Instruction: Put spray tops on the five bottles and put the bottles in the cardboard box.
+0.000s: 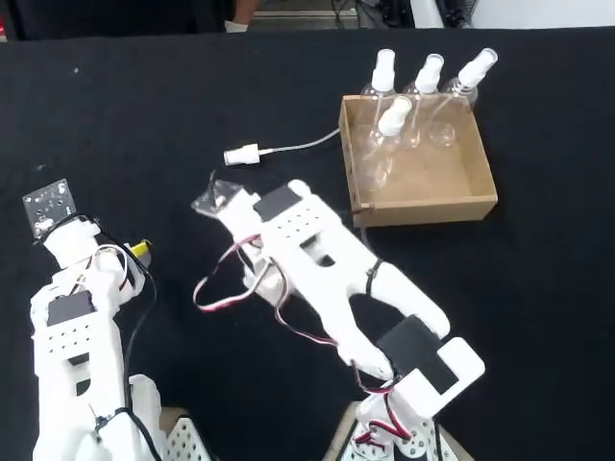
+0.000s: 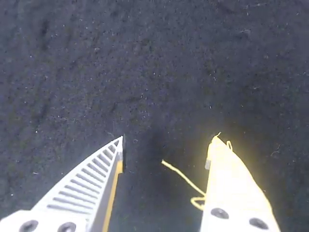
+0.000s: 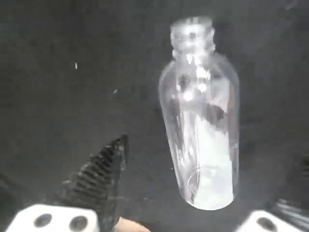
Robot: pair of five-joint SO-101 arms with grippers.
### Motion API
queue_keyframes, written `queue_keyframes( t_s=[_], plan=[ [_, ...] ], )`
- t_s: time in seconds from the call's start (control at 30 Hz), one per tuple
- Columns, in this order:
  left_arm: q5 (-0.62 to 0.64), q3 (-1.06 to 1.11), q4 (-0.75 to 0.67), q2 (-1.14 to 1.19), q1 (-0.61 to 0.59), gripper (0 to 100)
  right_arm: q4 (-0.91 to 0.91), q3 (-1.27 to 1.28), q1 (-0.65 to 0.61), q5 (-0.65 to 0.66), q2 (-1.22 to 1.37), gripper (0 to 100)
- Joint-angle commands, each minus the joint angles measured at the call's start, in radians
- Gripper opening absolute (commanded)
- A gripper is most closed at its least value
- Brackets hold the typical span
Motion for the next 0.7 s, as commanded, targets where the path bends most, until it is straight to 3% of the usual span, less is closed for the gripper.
queue_keyframes(
  t_s=[0.0,0.17,0.37,0.43,0.5,0.67],
  plan=[
    [0.002,-0.059,-0.008,-0.018,-0.012,27,0.025,-0.133,-0.015,0.009,0.028,38.0],
    [0.002,-0.058,-0.008,-0.018,-0.012,27,-0.061,-0.136,-0.029,0.051,0.166,33.2],
    [0.002,-0.058,-0.008,-0.018,-0.012,27,-0.095,-0.136,0.038,0.115,0.269,30.9],
    [0.002,-0.058,-0.012,-0.018,-0.010,27,-0.098,-0.139,0.054,0.109,0.262,20.4],
    [0.002,-0.058,-0.014,-0.018,-0.010,27,-0.114,-0.140,0.066,0.104,0.234,3.4],
    [0.002,-0.064,-0.015,-0.018,-0.002,27,-0.092,-0.116,0.123,0.052,0.088,1.4]
  ],
)
